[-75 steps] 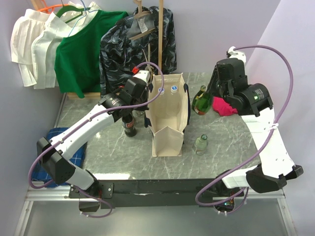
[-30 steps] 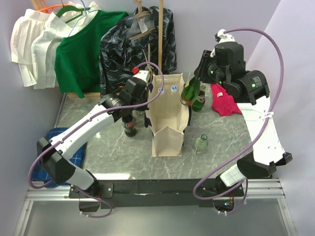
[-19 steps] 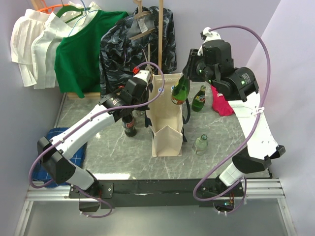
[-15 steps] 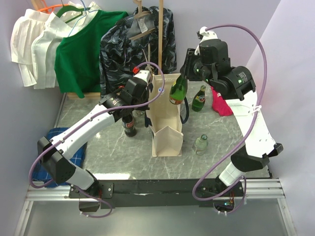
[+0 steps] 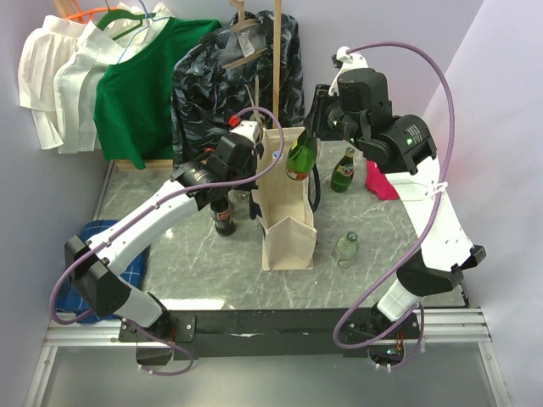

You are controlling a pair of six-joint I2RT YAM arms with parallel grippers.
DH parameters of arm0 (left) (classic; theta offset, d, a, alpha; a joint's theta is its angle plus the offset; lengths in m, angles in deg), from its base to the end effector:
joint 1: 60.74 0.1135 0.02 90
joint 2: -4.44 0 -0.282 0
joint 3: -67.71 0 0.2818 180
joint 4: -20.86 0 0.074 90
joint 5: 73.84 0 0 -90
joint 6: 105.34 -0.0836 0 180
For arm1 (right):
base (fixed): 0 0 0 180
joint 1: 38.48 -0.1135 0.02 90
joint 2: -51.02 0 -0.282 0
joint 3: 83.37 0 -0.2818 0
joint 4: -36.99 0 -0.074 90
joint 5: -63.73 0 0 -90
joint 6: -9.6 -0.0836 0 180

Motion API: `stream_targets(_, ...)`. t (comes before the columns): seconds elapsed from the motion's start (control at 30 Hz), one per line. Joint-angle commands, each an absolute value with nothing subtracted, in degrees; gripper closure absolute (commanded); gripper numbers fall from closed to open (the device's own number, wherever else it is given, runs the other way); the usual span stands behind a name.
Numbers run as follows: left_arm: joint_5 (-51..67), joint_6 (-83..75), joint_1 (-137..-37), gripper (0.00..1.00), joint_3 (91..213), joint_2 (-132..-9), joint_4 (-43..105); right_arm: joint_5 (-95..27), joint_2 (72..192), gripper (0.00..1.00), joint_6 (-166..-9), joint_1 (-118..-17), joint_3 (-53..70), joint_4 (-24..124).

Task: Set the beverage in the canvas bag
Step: Place the drink in the canvas bag.

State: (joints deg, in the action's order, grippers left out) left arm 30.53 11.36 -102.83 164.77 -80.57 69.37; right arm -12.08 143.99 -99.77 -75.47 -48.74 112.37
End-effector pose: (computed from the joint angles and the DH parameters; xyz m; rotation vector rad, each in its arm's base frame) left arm 0.3076 -0.2498 0.3612 0.1565 2.2072 -0.3996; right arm 0.2913 0.1938 0.5579 -0.1416 1.9755 0.4007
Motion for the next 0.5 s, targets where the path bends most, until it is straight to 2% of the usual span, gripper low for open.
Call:
stream_targets(0.0,30.57,11.82,-102.93,0.99,166.05,-80.72,66.46,-12.03,141.2,1.0,-99.47,-76.36,-52.86,101.49)
stream_targets(0.47,30.75,11.64,-102.93,0.99,166.05,-80.9,66.55,-12.03,142.16,1.0,-99.47,-78.47,-54.44,101.13)
